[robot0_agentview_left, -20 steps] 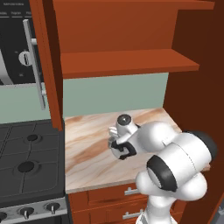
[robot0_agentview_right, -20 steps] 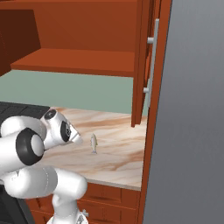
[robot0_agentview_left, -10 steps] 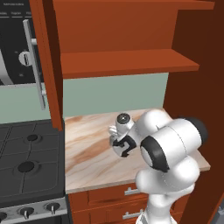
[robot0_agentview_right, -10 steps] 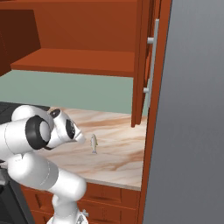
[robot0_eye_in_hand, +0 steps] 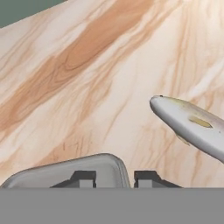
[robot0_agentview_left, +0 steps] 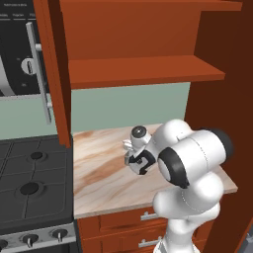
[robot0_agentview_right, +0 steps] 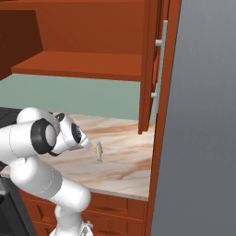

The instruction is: Retrieve the tupperware from the cabinet, then place the raw meat into the tupperware to avoid contamination.

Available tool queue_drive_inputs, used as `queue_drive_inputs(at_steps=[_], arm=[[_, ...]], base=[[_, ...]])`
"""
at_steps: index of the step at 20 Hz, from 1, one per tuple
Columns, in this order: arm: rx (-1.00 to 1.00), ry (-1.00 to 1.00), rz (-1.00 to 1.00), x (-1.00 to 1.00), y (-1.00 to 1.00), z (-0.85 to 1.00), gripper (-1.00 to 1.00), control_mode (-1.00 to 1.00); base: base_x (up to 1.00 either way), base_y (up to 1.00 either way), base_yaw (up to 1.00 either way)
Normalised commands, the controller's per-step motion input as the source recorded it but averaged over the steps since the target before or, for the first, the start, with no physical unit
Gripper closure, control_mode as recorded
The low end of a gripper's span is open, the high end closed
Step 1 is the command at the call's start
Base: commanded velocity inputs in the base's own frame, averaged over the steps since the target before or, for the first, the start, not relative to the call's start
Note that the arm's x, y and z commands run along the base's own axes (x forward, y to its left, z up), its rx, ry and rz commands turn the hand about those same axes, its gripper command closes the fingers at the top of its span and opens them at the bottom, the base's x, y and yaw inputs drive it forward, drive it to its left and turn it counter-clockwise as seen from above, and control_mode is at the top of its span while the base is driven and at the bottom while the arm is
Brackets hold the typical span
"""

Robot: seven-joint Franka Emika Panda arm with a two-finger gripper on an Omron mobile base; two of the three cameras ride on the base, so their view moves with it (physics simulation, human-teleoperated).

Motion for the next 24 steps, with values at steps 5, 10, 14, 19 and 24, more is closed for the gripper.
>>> queue_drive_inputs(at_steps=[5,10,14,19,24], arm=[[0.0,0.0,0.0,0.0,0.02,-0.01,-1.0,-1.0],[0.0,0.0,0.0,0.0,0.02,-0.01,-1.0,-1.0],[0.0,0.0,0.0,-0.03,0.07,0.0,-1.0,-1.0],[0.0,0.0,0.0,-0.14,0.12,0.02,-1.0,-1.0],[-0.01,0.0,0.0,-0.11,0.06,0.17,-1.0,-1.0]], base=[[0.0,0.0,0.0],[0.0,0.0,0.0],[0.0,0.0,0.0],[0.0,0.0,0.0],[0.0,0.0,0.0]])
